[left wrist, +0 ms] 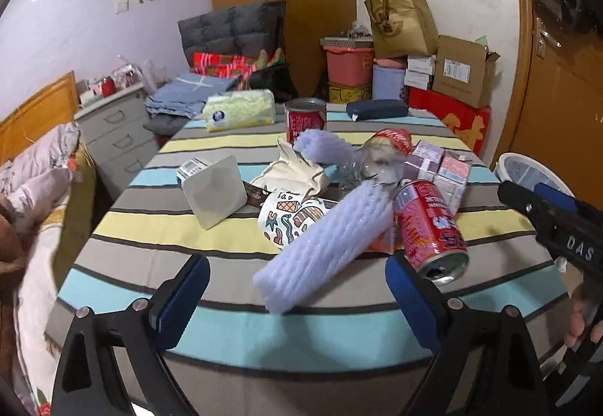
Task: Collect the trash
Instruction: 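Grasp the purple foam net with the left tool while the right tool grasps the pink milk carton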
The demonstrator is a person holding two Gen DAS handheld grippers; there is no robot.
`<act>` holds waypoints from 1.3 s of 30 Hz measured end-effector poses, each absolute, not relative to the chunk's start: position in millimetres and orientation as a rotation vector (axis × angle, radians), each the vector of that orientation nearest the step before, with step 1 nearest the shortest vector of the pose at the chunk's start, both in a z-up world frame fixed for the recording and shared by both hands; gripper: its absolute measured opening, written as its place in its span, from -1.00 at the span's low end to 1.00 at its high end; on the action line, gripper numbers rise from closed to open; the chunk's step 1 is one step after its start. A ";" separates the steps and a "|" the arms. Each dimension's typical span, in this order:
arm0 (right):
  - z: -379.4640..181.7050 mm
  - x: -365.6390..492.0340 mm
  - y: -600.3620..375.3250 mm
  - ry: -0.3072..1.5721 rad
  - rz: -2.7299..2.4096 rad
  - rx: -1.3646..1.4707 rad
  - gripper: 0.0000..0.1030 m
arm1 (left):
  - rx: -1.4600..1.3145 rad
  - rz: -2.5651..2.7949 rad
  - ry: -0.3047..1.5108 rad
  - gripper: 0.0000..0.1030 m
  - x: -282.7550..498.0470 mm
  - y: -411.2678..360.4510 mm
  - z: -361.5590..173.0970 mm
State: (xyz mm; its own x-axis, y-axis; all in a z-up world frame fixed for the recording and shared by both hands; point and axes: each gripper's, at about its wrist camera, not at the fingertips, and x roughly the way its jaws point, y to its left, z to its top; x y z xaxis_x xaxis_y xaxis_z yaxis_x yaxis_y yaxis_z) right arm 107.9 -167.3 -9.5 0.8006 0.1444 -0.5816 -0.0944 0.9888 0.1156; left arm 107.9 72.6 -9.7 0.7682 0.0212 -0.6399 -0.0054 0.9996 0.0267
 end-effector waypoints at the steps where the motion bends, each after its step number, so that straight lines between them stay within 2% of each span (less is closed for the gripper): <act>1: -8.4 110.6 -166.8 0.633 0.125 0.084 0.55 | 0.031 0.012 0.700 0.84 112.8 73.8 -12.0; 3: -7.4 117.2 -162.9 0.637 0.130 0.085 0.55 | 0.027 -0.003 0.719 0.78 121.1 77.5 -15.7; 5: -7.2 127.9 -158.9 0.649 0.147 0.076 0.55 | 0.006 -0.033 0.738 0.63 129.2 81.8 -18.9; 12: -6.7 155.7 -166.7 0.695 0.214 0.100 0.55 | -0.032 -0.103 0.792 0.46 151.4 86.3 -31.6; 14: -12.4 159.1 -167.2 0.728 0.177 0.114 0.55 | -0.057 -0.134 0.813 0.33 156.3 86.2 -36.0; 20: -23.0 158.8 -160.1 0.784 0.174 0.106 0.55 | -0.077 -0.172 0.842 0.21 162.9 83.1 -41.2; 27: -13.3 149.6 -175.3 0.782 0.055 0.039 0.55 | -0.096 -0.229 0.846 0.20 161.1 74.4 -37.6; 32: -6.1 154.5 -181.9 0.759 0.124 0.184 0.55 | -0.099 -0.197 0.847 0.20 164.5 74.9 -37.6; 39: -26.2 175.0 -160.8 0.872 0.150 0.212 0.55 | -0.094 -0.162 0.835 0.20 165.1 81.3 -30.9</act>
